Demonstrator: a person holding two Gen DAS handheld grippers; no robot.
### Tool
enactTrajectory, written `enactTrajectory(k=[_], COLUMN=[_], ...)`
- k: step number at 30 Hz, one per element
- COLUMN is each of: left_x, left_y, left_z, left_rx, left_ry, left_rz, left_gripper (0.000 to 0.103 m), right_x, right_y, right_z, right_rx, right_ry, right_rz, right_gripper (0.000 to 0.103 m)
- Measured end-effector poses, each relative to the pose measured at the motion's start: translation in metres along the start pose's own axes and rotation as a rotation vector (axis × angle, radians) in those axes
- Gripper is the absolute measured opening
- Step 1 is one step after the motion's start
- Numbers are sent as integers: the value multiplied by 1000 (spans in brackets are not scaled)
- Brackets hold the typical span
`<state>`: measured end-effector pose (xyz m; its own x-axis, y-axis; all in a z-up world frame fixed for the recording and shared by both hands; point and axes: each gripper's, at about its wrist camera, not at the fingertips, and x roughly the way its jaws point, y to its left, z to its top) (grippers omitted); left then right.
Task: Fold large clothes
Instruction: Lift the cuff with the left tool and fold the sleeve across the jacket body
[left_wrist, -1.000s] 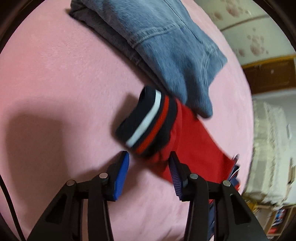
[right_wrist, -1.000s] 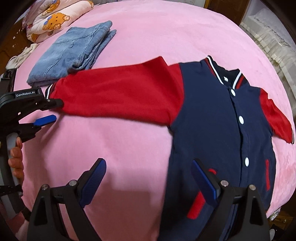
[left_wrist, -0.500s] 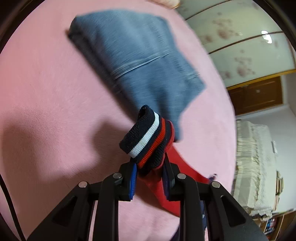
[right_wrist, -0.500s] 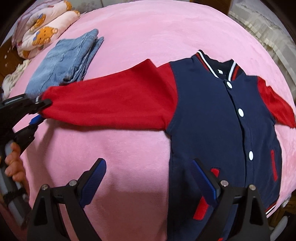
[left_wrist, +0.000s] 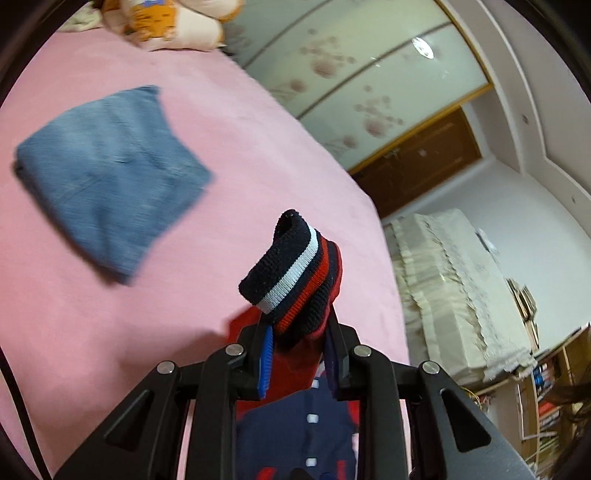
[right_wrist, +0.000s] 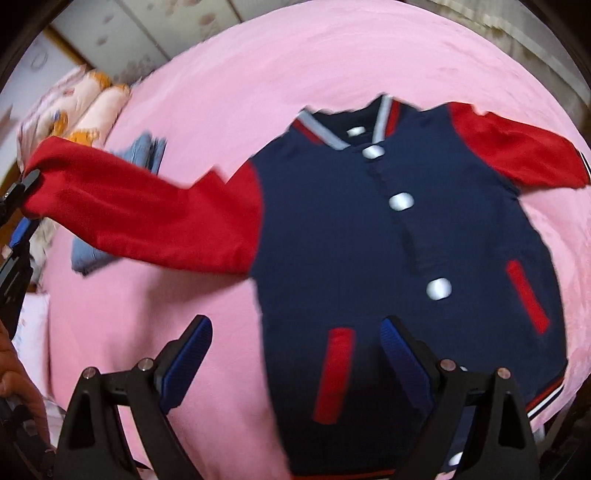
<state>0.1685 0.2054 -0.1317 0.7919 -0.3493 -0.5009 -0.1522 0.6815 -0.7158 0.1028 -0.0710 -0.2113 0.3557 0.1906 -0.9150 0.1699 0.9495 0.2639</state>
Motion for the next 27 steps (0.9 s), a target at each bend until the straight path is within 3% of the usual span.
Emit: enactTrajectory(k=[3, 9, 12, 15, 17, 19, 23, 27], left_x=[27, 99, 144, 181, 190, 189, 170, 159], left_y=[-46, -116, -132, -137, -143, -142, -140, -107], left_z=[-27, -98, -137, -162, -177, -181, -169, -149], left_rx=[34, 107, 149, 180, 185, 189, 240, 295], left_ry=[23, 114, 177, 288, 345, 343, 291, 293], left_rz=[17, 119, 215, 329, 370, 387, 483, 742], left_gripper=[21, 23, 31, 38, 50, 72, 78, 78], right_x=[-16, -42, -47, -46, -42, -37, -30, -22], right_y=[-32, -99, -132, -164, -180, -194, -209, -192], right_z=[13, 45, 60, 72, 80, 89, 99, 107], right_rx=[24, 19, -1, -13, -16, -18, 1, -28], right_ry=[-22, -28, -35, -38, -29, -22, -10, -17], right_rz=[32, 81, 89, 77, 58, 47, 73, 148], right_gripper=[93, 93, 93, 93, 93, 93, 93, 87])
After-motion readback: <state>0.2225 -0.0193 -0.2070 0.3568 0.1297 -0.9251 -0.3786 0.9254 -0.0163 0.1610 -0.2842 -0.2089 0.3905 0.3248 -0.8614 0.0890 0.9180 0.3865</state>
